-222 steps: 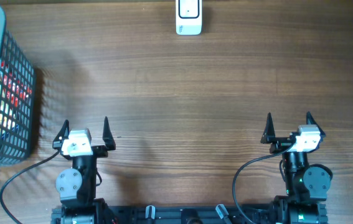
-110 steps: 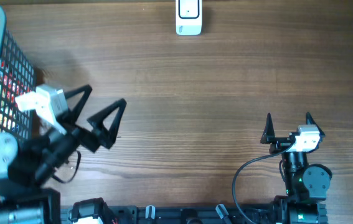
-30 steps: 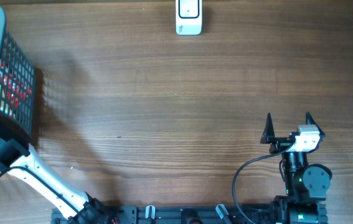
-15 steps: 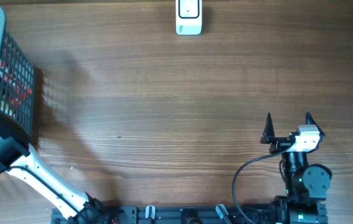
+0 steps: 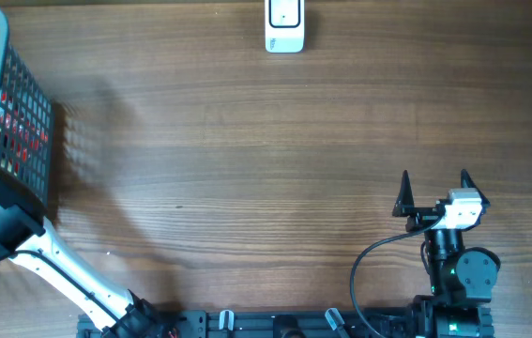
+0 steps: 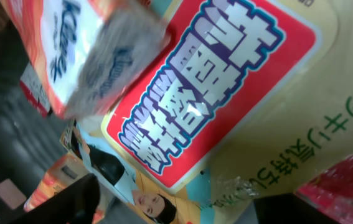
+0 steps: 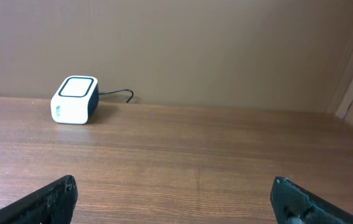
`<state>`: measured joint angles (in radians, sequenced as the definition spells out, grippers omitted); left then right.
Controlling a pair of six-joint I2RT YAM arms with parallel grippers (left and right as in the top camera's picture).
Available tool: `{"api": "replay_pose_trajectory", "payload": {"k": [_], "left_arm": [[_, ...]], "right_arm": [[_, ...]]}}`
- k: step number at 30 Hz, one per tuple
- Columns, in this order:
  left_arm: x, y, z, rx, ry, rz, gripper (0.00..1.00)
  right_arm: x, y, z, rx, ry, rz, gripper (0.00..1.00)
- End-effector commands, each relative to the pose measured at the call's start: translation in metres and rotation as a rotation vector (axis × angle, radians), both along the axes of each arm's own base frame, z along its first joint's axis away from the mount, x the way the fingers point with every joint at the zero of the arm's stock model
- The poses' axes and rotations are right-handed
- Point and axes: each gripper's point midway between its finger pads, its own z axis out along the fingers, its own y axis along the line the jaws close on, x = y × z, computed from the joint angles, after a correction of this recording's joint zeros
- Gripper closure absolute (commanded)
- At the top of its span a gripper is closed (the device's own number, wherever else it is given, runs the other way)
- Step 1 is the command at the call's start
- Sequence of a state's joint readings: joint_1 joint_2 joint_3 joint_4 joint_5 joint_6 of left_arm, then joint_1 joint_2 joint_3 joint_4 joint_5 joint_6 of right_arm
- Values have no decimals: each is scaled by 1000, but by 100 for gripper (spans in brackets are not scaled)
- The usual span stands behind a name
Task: Scan the item barcode
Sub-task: 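Grasp the large cream snack bag in the basket with the left gripper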
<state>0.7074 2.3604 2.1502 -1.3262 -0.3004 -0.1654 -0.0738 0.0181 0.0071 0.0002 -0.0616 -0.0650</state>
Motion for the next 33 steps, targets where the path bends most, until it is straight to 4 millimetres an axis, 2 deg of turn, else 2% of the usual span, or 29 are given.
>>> {"api": "replay_pose_trajectory", "payload": {"k": [1,7,10,11,14,17,19,20,25,31,32,33], "left_arm": [[9,-2,-12,-35,-41,-4,19],[8,-2,-30,-65,-6,-48,19],[9,-1,-37,-69,0,-49,23],[10,0,-37,-64,-4,-49,28],[12,2,-37,-55,-14,-49,52],[13,2,-36,-51,-16,-49,71],[13,4,-33,-43,-15,-49,91],[13,4,-31,-42,-17,-49,96],[17,6,-11,-18,-45,-51,96],[21,7,36,43,-133,-51,96],[21,6,42,50,-143,-51,94],[21,7,46,57,-150,-52,88]], "right_arm": [[-1,-3,2,14,-11,-15,0],[-1,-3,2,14,-11,-15,0],[-1,-3,2,14,-11,-15,0],[-1,-3,2,14,-11,-15,0],[-1,-3,2,14,-11,-15,0],[-1,-3,2,14,-11,-15,0],[-1,-3,2,14,-11,-15,0],[-1,-3,2,14,-11,-15,0],[-1,-3,2,14,-11,-15,0],[-1,-3,2,14,-11,-15,0],[-1,-3,2,14,-11,-15,1],[-1,-3,2,14,-11,-15,0]]}}
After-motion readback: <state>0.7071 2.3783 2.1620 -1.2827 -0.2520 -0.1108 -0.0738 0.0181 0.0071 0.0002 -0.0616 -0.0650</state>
